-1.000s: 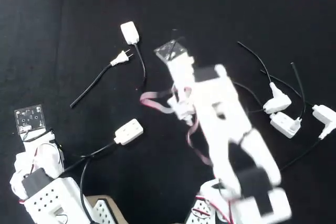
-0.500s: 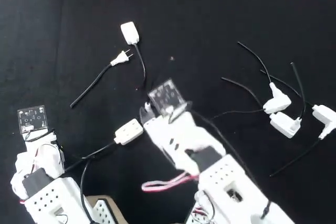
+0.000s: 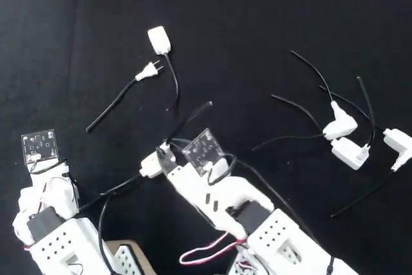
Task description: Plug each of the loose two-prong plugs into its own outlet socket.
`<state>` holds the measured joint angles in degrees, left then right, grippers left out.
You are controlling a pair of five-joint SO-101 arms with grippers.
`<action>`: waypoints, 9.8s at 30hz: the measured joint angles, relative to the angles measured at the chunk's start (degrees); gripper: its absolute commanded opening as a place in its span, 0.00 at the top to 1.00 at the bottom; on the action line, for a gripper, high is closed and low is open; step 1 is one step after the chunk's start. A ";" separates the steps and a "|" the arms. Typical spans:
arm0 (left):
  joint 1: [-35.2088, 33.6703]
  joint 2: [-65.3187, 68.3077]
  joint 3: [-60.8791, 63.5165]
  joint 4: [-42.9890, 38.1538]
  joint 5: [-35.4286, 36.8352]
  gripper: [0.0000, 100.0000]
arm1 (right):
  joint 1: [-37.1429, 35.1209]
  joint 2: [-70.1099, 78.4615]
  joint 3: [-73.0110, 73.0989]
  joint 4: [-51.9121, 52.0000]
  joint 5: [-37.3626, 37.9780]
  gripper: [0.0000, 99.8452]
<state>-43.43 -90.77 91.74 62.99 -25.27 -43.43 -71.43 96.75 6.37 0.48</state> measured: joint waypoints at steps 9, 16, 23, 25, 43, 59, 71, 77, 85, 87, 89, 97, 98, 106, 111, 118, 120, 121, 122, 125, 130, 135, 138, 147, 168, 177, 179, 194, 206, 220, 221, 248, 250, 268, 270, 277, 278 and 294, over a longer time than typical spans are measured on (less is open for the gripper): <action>0.97 0.00 0.00 0.00 0.00 0.86 | 0.62 9.14 -0.70 -5.54 0.00 0.99; 1.32 0.00 0.00 0.00 0.00 0.86 | 4.40 32.97 -9.49 -14.33 0.00 0.99; 1.32 0.00 0.00 0.00 0.00 0.86 | 4.92 40.88 -11.78 -20.75 0.00 0.99; 1.32 0.00 0.00 0.00 0.00 0.86 | 4.92 40.70 -11.78 -21.10 0.00 0.99; 1.67 0.00 0.00 0.00 0.00 0.86 | 1.23 24.53 -1.93 -18.02 -0.26 0.99; 1.67 0.00 0.00 0.00 0.00 0.86 | 2.37 38.15 -11.69 -16.62 -4.84 0.99; 1.67 0.00 0.00 0.00 0.00 0.86 | 2.46 38.68 -10.99 -16.35 -2.99 0.99; 1.67 0.00 0.00 0.00 0.00 0.86 | 2.46 44.13 -15.21 -15.21 -1.14 0.99; 1.67 0.00 0.00 0.00 0.00 0.86 | 1.49 42.73 -17.32 -6.51 2.46 0.99; 1.67 0.00 0.00 0.00 0.00 0.86 | 1.41 40.97 -17.23 -4.66 3.08 0.99; 1.67 0.00 0.00 0.00 0.00 0.86 | 1.41 39.21 -16.44 -3.78 3.52 0.99; 1.67 0.00 0.00 0.00 0.00 0.86 | 0.18 37.19 -14.42 -0.18 6.68 0.98; 1.67 0.00 0.00 0.00 0.00 0.86 | -0.09 37.10 -14.59 0.53 6.68 0.98; 1.67 0.00 0.00 0.00 0.00 0.86 | -0.26 40.88 -18.46 2.46 6.68 0.99; 1.67 0.00 0.00 0.00 0.00 0.86 | -0.09 46.24 -25.41 8.97 7.03 0.99; 1.67 0.00 0.00 0.00 0.00 0.86 | 7.21 45.89 -27.78 15.74 13.01 0.99; 1.67 0.00 0.00 0.00 0.00 0.86 | 10.99 44.31 -27.78 18.11 15.30 0.99; 1.67 0.00 0.00 0.00 0.00 0.86 | 13.19 43.60 -27.78 19.43 16.35 0.99; 1.67 0.00 0.00 0.00 0.00 0.86 | 15.56 42.81 -27.78 20.66 17.49 0.99; 1.67 0.00 0.00 0.00 0.00 0.86 | 22.59 40.79 -27.69 23.74 22.33 0.99; 1.67 0.00 0.00 0.00 0.00 0.86 | 35.52 38.42 -26.90 25.14 32.70 0.99; 1.67 0.00 0.00 0.00 0.00 0.86 | 52.57 37.89 -27.08 25.05 46.24 0.99; 1.67 0.00 0.00 0.00 0.00 0.86 | 64.00 37.89 -26.37 22.33 52.22 0.99; 1.67 0.00 0.00 0.00 0.00 0.85 | 82.64 38.68 -25.93 15.91 58.02 0.83; 16.62 14.86 -33.49 8.26 12.92 0.77 | 75.34 18.73 -34.37 63.56 49.76 0.93; 28.57 55.21 -59.60 4.31 21.36 0.76 | 69.45 2.55 -34.37 83.34 52.66 0.99; 32.35 63.47 -66.37 4.04 24.09 0.76 | 66.73 1.85 -33.23 81.93 50.02 0.99; 42.20 122.11 -119.30 3.87 45.10 0.70 | 37.80 26.64 -28.57 47.82 20.48 0.99; 45.27 150.15 -157.63 5.54 56.26 0.71 | 34.46 53.36 -32.00 36.04 15.30 0.99; 44.40 160.09 -171.78 11.43 42.20 0.71 | 34.46 54.15 -32.44 36.04 15.30 0.99; 44.57 160.44 -171.78 12.48 42.20 0.70 | 34.46 54.15 -32.44 36.04 15.30 0.99; 51.60 166.07 -180.84 37.36 26.73 0.71 | 34.46 54.15 -32.44 36.04 15.30 0.99; 51.52 168.00 -180.92 37.36 26.90 0.72 | 34.46 54.15 -32.44 36.04 15.30 0.99; 52.92 168.09 -181.10 37.27 27.25 0.97 | 34.46 54.15 -32.53 36.04 15.30 0.99; 52.92 166.51 -178.64 37.27 27.25 0.97 | 34.46 54.15 -32.53 36.04 15.30 0.99; 52.84 155.25 -158.86 37.19 26.99 0.97 | 34.46 54.15 -32.53 36.04 15.30 0.99; 52.75 153.49 -155.60 37.19 26.99 0.97 | 34.46 54.15 -32.53 36.04 15.30 0.99; 54.51 120.35 -99.25 21.36 21.63 0.97 | 34.46 54.15 -32.53 36.04 15.30 0.99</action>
<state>11.08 29.58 -7.52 84.35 -3.65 -8.97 -17.27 64.22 42.42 15.78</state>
